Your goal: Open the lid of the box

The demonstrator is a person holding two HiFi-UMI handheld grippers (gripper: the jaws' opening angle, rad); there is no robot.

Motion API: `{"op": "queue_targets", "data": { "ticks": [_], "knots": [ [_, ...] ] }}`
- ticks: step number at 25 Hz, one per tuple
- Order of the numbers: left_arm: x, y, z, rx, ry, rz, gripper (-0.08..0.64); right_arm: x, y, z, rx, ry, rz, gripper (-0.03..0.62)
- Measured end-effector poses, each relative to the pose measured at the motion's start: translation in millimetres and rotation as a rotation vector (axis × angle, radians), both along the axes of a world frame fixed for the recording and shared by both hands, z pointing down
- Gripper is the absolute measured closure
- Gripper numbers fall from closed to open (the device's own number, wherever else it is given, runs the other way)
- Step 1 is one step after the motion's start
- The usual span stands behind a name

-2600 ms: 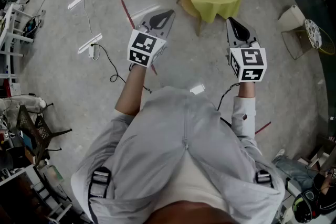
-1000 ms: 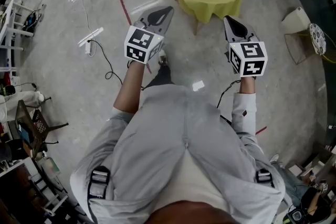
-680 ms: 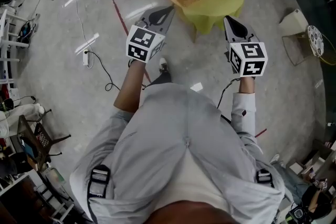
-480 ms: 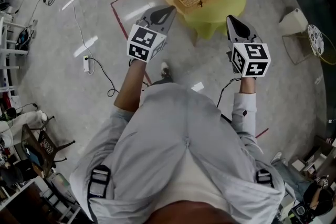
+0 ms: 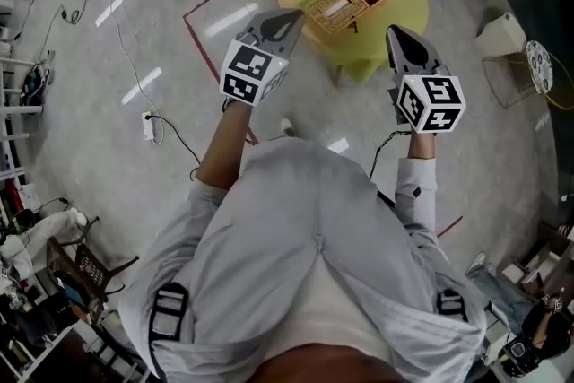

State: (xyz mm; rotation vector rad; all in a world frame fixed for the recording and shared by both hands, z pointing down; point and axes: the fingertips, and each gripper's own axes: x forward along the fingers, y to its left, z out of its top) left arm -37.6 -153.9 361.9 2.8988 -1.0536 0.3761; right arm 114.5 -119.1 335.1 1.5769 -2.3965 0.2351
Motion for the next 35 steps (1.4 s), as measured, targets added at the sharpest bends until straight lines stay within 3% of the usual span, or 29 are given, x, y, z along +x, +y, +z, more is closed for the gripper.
{"op": "queue_targets", "data": {
  "ticks": [5,12,17,22,35],
  "knots": [
    [-8.2,-29.2,14.3,-0.029,0.005,0.027,0.531,-2.3,-28.7,16.5,-0.034,0.047,0.066,0.569],
    [-9.6,-57.7,46.2,-0.116,0.009,0.039,0.531,-4.9,-54.4,53.1,-0.123,0.106,0.059,0.569],
    [-0.7,-80.3,76.7,-0.167,-0.012,0.031,0.531,0.7,-76.7,91.4,-0.182,0.064,0.029,0.561],
    [7.5,-104.3,100.7,-0.208,-0.041,0.014,0.531,11.7,-97.4,132.8,-0.255,0.028,0.013,0.505],
    [28.8,-136.9,170.9,-0.324,-0.115,0.037,0.531,29.4,-126.5,255.7,-0.478,0.052,0.025,0.459]
  ]
}}
